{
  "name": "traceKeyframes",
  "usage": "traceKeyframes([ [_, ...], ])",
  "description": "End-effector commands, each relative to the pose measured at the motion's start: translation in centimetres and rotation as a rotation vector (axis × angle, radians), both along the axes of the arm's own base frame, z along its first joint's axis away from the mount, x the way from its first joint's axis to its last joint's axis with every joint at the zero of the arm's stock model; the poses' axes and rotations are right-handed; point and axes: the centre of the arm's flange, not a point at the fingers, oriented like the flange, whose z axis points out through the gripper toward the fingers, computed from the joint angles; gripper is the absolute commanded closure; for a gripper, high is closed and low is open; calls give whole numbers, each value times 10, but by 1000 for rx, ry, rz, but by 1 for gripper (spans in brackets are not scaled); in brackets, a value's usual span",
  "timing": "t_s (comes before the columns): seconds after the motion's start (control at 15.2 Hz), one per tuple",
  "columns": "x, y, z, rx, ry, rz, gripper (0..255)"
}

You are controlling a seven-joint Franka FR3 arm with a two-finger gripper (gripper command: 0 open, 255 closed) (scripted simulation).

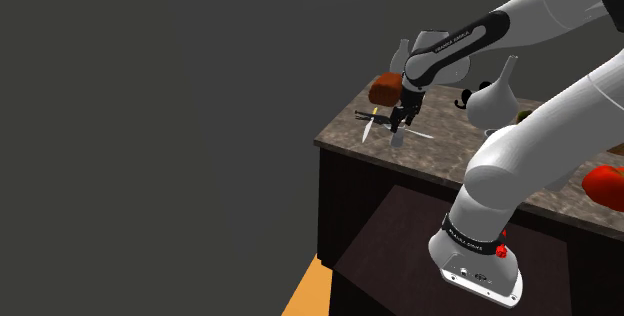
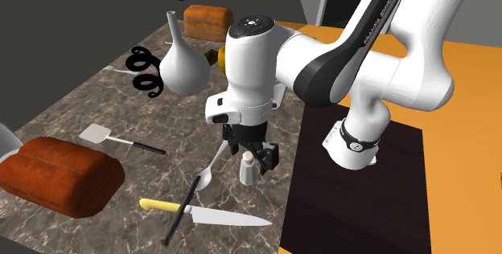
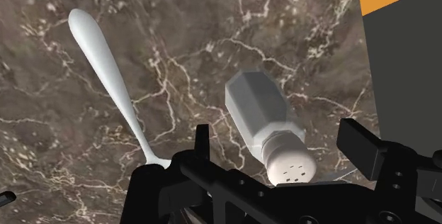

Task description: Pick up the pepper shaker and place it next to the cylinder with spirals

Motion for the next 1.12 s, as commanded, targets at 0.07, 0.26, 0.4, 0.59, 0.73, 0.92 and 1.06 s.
traceKeyframes([
  [0.07,0,0,0,0,0,0,255],
  [0.26,0,0,0,0,0,0,255],
  [0.4,0,0,0,0,0,0,255],
  [0.59,0,0,0,0,0,0,255],
  [0.73,0,0,5,0,0,0,255],
  [0.92,0,0,21,0,0,0,255],
  [1.06,0,0,32,0,0,0,255],
])
